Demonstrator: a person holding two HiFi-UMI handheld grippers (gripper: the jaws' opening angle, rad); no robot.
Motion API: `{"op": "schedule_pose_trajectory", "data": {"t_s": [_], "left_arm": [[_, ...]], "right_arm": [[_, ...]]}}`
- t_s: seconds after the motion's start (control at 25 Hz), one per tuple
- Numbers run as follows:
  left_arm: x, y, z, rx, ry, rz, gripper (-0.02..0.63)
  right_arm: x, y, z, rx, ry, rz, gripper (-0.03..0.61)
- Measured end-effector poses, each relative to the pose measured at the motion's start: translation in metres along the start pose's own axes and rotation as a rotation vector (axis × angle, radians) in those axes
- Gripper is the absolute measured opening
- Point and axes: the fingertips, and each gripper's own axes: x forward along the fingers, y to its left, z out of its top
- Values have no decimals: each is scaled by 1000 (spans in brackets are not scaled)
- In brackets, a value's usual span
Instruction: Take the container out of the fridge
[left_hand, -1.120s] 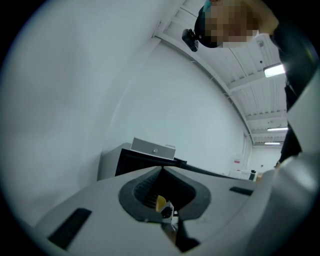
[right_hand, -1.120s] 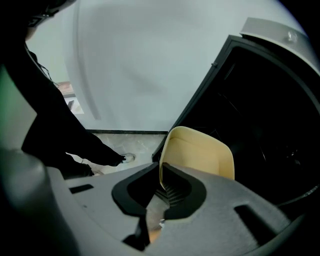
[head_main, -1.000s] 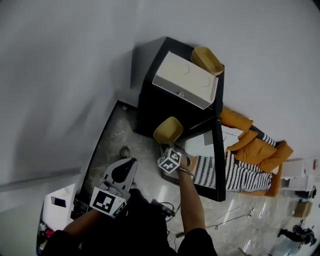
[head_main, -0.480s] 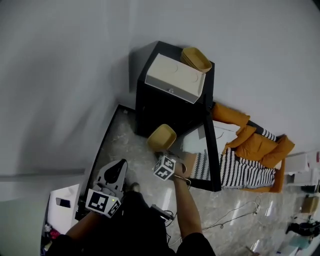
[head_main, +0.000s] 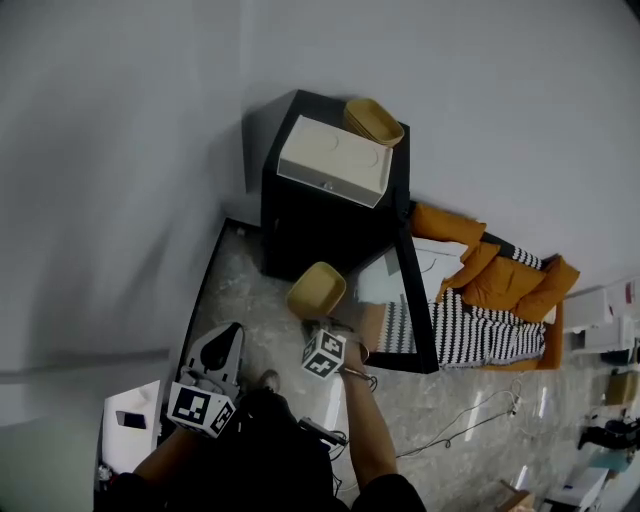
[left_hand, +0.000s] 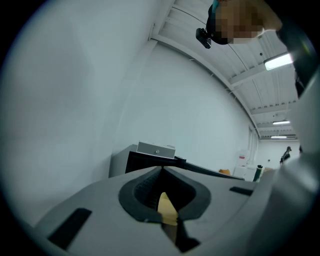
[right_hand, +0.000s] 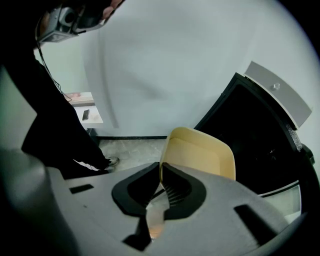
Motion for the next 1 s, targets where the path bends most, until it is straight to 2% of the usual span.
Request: {"op": "schedule_pose_trajectory", "data": {"t_s": [0.64, 1.0], "left_arm": [[-25, 36, -10, -5, 31, -109, 6], [-42, 37, -21, 0, 30, -130, 6]], "right_arm": [[-61, 57, 36, 67, 25, 1, 14], [-112, 99, 62, 36, -7, 12, 14]]}}
